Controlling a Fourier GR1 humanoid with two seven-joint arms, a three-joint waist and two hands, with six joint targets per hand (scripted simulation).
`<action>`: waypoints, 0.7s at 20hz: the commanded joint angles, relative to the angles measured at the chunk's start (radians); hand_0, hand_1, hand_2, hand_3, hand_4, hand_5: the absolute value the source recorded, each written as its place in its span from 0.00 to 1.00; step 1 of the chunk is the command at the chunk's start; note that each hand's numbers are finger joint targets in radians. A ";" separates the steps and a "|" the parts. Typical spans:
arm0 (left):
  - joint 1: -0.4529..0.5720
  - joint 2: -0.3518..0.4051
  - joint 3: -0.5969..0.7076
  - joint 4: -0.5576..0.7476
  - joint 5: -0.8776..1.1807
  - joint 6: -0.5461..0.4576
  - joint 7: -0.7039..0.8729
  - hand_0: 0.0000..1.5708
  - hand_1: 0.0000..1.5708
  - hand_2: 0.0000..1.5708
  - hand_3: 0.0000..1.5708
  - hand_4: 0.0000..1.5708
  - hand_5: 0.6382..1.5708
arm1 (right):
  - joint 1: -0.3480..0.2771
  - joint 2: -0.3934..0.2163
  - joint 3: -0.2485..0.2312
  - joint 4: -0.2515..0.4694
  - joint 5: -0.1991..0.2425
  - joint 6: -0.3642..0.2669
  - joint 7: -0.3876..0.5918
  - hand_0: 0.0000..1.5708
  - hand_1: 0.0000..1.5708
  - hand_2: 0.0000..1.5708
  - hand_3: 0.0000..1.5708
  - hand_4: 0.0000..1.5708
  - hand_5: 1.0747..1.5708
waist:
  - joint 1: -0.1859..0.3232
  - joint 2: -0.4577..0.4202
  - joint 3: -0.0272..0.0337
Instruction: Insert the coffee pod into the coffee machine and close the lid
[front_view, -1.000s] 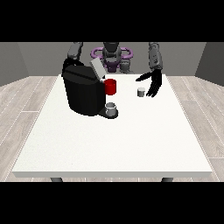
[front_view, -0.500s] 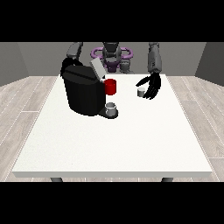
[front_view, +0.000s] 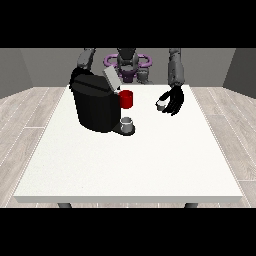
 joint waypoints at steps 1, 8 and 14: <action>-0.011 -0.011 -0.014 0.030 -0.050 0.082 -0.058 0.62 0.62 0.69 0.55 0.21 1.00 | -0.021 -0.013 -0.031 0.025 -0.023 0.016 -0.070 0.00 0.00 0.00 0.00 0.32 1.00 | -0.005 0.049 -0.0020; -0.033 0.046 -0.024 0.089 -0.103 0.028 -0.057 0.75 0.75 0.82 0.75 0.26 1.00 | 0.005 0.011 0.021 -0.021 0.007 -0.022 0.035 0.00 0.00 0.00 0.00 0.25 1.00 | -0.003 -0.014 -0.0021; -0.108 0.010 -0.036 0.014 -0.071 -0.097 -0.071 0.94 0.94 0.94 0.90 0.40 1.00 | 0.033 0.010 -0.021 0.103 -0.021 -0.007 -0.070 0.00 0.00 0.00 0.00 0.28 1.00 | 0.022 -0.047 -0.0015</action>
